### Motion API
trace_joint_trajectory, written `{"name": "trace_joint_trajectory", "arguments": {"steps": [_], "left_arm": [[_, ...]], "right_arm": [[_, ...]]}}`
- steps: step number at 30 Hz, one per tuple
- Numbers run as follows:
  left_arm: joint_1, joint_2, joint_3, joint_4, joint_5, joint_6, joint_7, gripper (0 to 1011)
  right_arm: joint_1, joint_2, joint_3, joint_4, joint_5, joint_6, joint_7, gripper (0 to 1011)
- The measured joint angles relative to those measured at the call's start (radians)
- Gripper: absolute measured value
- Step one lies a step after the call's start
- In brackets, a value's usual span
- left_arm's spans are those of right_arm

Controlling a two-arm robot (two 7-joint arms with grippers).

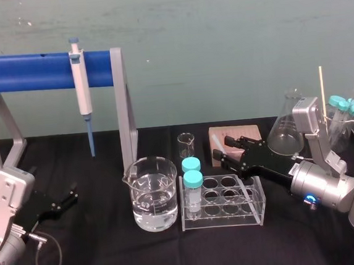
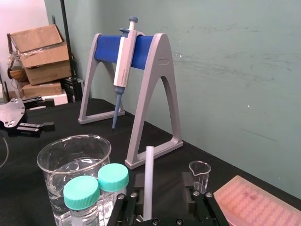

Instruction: Pick up the stirring rod with one hand, then place it down.

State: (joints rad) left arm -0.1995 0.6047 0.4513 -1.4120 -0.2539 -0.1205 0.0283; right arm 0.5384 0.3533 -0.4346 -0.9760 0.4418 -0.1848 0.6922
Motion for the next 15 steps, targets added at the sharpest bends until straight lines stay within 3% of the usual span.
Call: {"name": "trace_joint_trajectory", "arguments": {"steps": [13,15], "left_arm": [[0.0,0.0,0.0,0.0,0.0,0.0,0.0,1000],[0.0,0.0,0.0,0.0,0.0,0.0,0.0,1000]], "right_arm": [[-0.001,0.0,0.0,-0.001,0.0,0.0,-0.001,112],[-0.001,0.0,0.0,-0.001,0.0,0.0,-0.001,82]]}}
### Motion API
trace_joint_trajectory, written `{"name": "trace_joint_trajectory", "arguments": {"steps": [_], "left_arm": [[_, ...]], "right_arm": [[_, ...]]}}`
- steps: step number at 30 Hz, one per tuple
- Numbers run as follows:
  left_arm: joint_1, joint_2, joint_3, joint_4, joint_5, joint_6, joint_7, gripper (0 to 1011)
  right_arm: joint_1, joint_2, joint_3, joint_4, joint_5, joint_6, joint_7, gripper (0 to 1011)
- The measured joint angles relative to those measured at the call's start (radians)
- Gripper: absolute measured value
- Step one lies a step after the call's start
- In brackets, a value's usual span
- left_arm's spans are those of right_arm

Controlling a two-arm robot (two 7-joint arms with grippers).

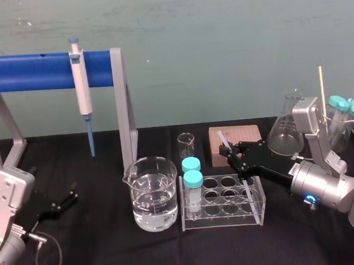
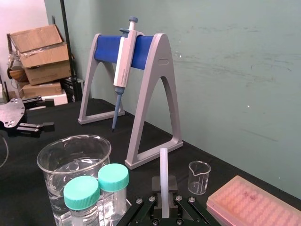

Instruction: Pick up the stirring rod with one hand, then place it down.

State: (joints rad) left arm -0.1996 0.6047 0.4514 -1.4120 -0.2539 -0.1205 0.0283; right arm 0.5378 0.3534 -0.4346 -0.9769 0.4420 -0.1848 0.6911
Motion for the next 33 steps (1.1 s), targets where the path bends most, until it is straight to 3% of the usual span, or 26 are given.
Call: {"name": "trace_joint_trajectory", "arguments": {"steps": [13,29,33], "left_arm": [[0.0,0.0,0.0,0.0,0.0,0.0,0.0,1000],[0.0,0.0,0.0,0.0,0.0,0.0,0.0,1000],[0.0,0.0,0.0,0.0,0.0,0.0,0.0,1000]], "right_arm": [[-0.008,0.0,0.006,-0.015,-0.003,-0.003,-0.015,73],[-0.059,-0.035,0.071,-0.125,0.006,-0.084,-0.085,72],[-0.056,-0.056,0.084,-0.136,0.0,-0.143,-0.099,73]]}}
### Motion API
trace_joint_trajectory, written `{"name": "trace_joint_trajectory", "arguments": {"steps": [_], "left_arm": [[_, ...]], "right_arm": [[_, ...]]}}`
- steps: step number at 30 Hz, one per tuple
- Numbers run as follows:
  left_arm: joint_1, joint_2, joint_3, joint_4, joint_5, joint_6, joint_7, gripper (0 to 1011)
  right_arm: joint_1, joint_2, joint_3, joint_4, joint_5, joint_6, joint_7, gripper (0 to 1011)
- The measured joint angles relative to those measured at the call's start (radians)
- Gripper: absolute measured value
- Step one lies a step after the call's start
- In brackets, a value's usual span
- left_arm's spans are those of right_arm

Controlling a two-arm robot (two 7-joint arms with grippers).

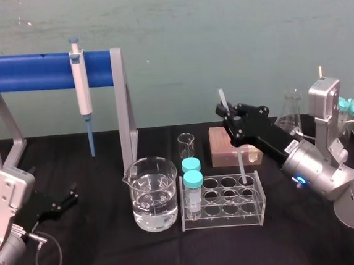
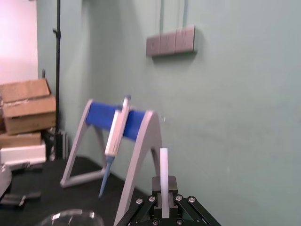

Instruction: Pick up the stirring rod with one hand, then place it down.

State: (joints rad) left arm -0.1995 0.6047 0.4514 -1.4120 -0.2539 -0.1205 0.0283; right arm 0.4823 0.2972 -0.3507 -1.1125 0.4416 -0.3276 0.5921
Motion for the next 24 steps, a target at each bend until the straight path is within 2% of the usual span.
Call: {"name": "trace_joint_trajectory", "arguments": {"steps": [1,6,7,11,19,24], "left_arm": [[0.0,0.0,0.0,0.0,0.0,0.0,0.0,1000],[0.0,0.0,0.0,0.0,0.0,0.0,0.0,1000],[0.0,0.0,0.0,0.0,0.0,0.0,0.0,1000],[0.0,0.0,0.0,0.0,0.0,0.0,0.0,1000],[0.0,0.0,0.0,0.0,0.0,0.0,0.0,1000],[0.0,0.0,0.0,0.0,0.0,0.0,0.0,1000]], "right_arm": [[0.0,0.0,0.0,0.0,0.0,0.0,0.0,73],[-0.008,-0.022,0.019,-0.015,-0.055,-0.101,-0.044,72],[-0.008,-0.022,0.019,-0.015,-0.055,-0.101,-0.044,72],[-0.03,-0.032,0.037,-0.026,-0.105,-0.164,-0.093,72],[-0.076,-0.04,0.073,-0.045,-0.158,-0.234,-0.146,72],[-0.102,-0.04,0.092,-0.06,-0.17,-0.25,-0.158,72]]}}
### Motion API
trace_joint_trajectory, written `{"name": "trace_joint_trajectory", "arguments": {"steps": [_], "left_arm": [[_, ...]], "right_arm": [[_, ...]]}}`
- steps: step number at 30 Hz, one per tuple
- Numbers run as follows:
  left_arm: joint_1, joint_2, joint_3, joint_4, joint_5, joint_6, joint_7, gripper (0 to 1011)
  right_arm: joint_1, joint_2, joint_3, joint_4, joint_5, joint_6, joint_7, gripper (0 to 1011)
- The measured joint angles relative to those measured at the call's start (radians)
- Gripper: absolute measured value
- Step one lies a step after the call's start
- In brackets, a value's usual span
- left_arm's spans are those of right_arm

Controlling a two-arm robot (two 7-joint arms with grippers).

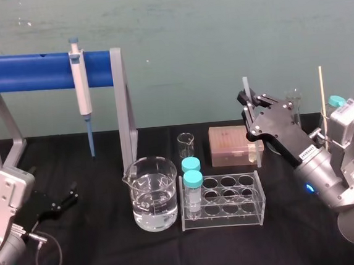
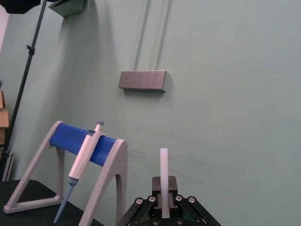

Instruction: Pick up the stirring rod with one hand, then place it down.

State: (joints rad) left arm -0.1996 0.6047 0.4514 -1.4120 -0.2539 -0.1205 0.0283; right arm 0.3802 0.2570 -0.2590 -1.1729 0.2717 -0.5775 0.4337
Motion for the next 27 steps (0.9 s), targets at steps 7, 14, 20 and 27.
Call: {"name": "trace_joint_trajectory", "arguments": {"steps": [7,14,20,27], "left_arm": [[0.0,0.0,0.0,0.0,0.0,0.0,0.0,1000],[0.0,0.0,0.0,0.0,0.0,0.0,0.0,1000],[0.0,0.0,0.0,0.0,0.0,0.0,0.0,1000],[0.0,0.0,0.0,0.0,0.0,0.0,0.0,1000]], "right_arm": [[-0.019,-0.005,0.022,-0.011,-0.011,0.02,-0.015,72],[-0.02,-0.006,0.022,-0.012,-0.012,0.022,-0.015,72],[-0.018,-0.005,0.02,-0.01,-0.01,0.02,-0.014,72],[-0.017,-0.005,0.018,-0.01,-0.009,0.018,-0.013,72]]}}
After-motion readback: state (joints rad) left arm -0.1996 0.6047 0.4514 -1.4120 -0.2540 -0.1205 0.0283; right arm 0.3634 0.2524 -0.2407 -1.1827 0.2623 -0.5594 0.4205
